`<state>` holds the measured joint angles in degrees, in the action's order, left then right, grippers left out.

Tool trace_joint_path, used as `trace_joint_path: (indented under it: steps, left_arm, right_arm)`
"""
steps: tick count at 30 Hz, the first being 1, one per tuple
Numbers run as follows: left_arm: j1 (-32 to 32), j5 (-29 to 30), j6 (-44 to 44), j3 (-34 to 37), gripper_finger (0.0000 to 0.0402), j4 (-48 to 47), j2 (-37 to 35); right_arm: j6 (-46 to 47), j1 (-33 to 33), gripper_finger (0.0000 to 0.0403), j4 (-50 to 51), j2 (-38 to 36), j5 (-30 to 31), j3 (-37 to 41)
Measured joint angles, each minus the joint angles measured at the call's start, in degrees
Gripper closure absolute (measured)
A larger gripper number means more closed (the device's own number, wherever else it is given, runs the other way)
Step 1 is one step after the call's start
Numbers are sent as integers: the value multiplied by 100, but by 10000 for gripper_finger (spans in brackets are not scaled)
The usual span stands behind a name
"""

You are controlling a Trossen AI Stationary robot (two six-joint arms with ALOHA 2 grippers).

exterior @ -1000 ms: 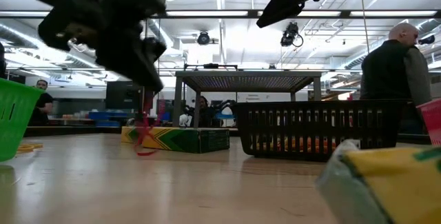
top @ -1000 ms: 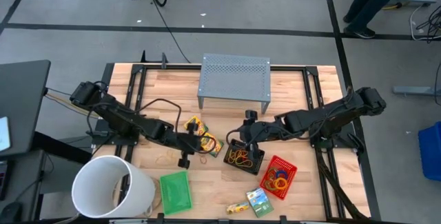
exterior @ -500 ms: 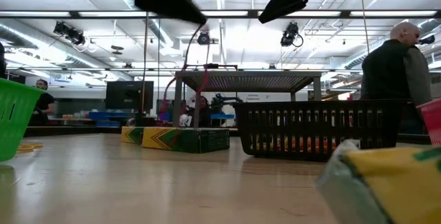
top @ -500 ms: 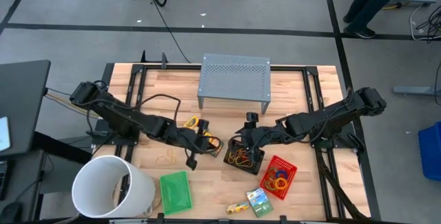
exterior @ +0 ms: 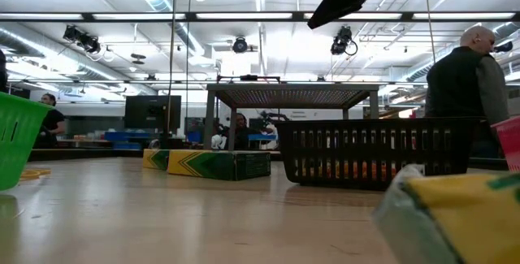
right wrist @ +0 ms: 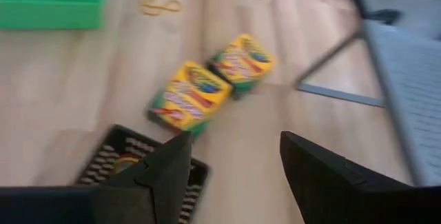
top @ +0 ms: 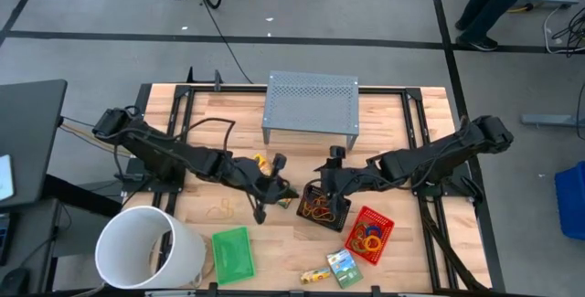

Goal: Pick & Place Office Desk Supplies
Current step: Put the yellow rubber band into the black bin

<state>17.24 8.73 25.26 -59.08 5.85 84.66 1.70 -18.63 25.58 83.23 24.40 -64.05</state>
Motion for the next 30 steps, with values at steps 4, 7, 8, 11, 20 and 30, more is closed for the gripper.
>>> trace_joint_path:
  steps: [4, 7, 8, 11, 20, 30]
  left_arm:
    - [-163, -294, -20, -5, 402, 240, 237]
    - [-273, -481, -20, -5, 401, 466, 500]
    - [-307, -506, -21, -5, 402, 494, 586]
    - [-377, -542, -22, -3, 402, 481, 774]
    - [-383, -145, -745, -1, 393, -710, 806]
    - [-149, 571, -2804, -1, 338, -2840, 794]
  right_arm:
    - [-35, 2, 172, 278, -247, 626, -7]
    - [70, 4, 172, 552, -406, 1067, -7]
    - [112, 7, 172, 624, -449, 1094, -7]
    - [186, 15, 172, 761, -466, 985, -7]
    - [215, 9, 172, 768, -259, 370, -7]
    - [243, 11, 172, 722, -261, 248, -7]
